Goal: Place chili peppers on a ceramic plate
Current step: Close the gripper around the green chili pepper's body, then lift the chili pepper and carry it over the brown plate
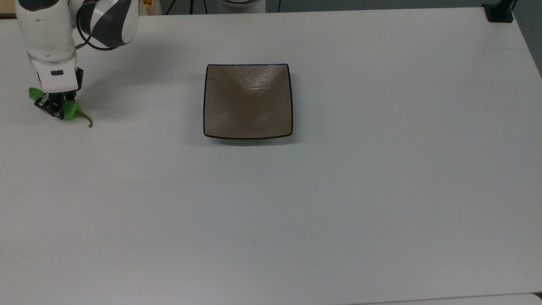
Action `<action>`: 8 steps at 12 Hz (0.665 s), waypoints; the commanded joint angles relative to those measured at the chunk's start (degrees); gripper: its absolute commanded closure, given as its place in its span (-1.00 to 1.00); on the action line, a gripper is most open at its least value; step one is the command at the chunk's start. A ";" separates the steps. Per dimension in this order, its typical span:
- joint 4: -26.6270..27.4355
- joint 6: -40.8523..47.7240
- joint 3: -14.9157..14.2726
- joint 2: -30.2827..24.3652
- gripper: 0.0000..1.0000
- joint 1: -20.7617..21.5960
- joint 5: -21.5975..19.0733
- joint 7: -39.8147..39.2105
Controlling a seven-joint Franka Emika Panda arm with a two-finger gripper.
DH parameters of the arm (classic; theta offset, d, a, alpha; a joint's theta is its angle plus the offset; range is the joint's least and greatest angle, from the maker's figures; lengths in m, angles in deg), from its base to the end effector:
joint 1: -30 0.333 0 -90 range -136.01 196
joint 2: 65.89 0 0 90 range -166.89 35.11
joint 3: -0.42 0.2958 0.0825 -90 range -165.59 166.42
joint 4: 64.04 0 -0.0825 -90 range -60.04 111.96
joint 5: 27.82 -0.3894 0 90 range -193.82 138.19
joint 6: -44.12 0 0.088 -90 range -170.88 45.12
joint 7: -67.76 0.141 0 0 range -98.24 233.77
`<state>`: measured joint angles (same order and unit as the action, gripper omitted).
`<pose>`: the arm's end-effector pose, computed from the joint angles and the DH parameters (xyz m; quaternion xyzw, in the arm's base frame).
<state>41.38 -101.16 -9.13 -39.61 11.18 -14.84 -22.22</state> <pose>0.5911 -0.3151 0.2521 0.7938 0.5864 -0.0343 0.1578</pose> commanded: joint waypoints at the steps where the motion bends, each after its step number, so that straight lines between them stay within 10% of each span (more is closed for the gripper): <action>1: 0.49 -0.54 -0.12 -1.32 0.50 0.01 0.74 -0.28; 8: -0.04 10.52 1.37 -7.90 0.49 3.17 -2.42 8.84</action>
<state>40.78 -95.63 -8.42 -43.64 11.99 -15.13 -19.22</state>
